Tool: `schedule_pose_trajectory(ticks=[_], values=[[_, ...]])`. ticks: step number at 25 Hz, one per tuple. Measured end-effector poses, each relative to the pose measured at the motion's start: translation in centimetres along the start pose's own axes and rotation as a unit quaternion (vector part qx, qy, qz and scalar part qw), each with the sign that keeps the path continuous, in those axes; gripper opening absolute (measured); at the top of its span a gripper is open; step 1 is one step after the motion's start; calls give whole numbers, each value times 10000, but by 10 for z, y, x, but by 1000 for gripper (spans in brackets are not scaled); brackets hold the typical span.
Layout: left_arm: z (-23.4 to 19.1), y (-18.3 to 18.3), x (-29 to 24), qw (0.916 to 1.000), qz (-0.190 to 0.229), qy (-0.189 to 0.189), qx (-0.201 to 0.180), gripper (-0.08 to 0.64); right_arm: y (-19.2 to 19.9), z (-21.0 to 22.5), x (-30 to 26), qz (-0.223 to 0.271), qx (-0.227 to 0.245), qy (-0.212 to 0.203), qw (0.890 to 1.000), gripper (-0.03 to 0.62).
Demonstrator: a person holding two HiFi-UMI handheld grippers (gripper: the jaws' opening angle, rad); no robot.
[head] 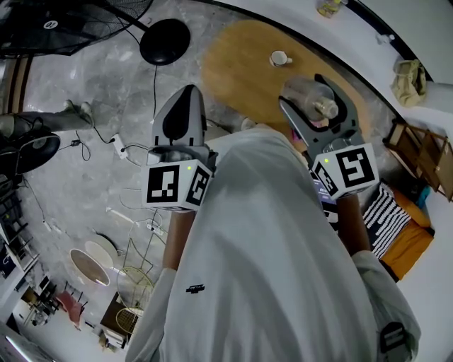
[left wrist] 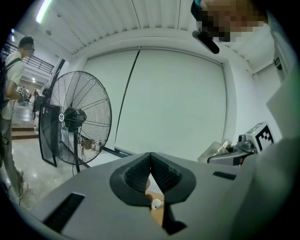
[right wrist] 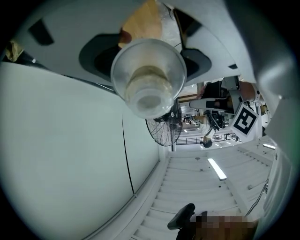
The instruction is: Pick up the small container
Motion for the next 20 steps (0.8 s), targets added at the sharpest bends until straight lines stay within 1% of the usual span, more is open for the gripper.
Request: schedule_pose_trajectory(ticks=[6,15,20], values=[[-1,3,3,10000,-79,14,-37,17,-3,-3,0,43,43,-29,10000,337],[4,5,5,10000,-45,12,-17,17,0,-3,1,-35,60,-36,10000,337],[8,7,5,10000,-82,27,-13,17,-1,-7,0,-67,251,-84,9996,339]])
Point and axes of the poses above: the fingertips, and each gripper's own axes: x backward along the fingers, z to its right, y out of its underside, the point moved 9 cm from there along x, backward along the fingers, and after that the axes turned 13 degrees about x, right-handed, at the moved point
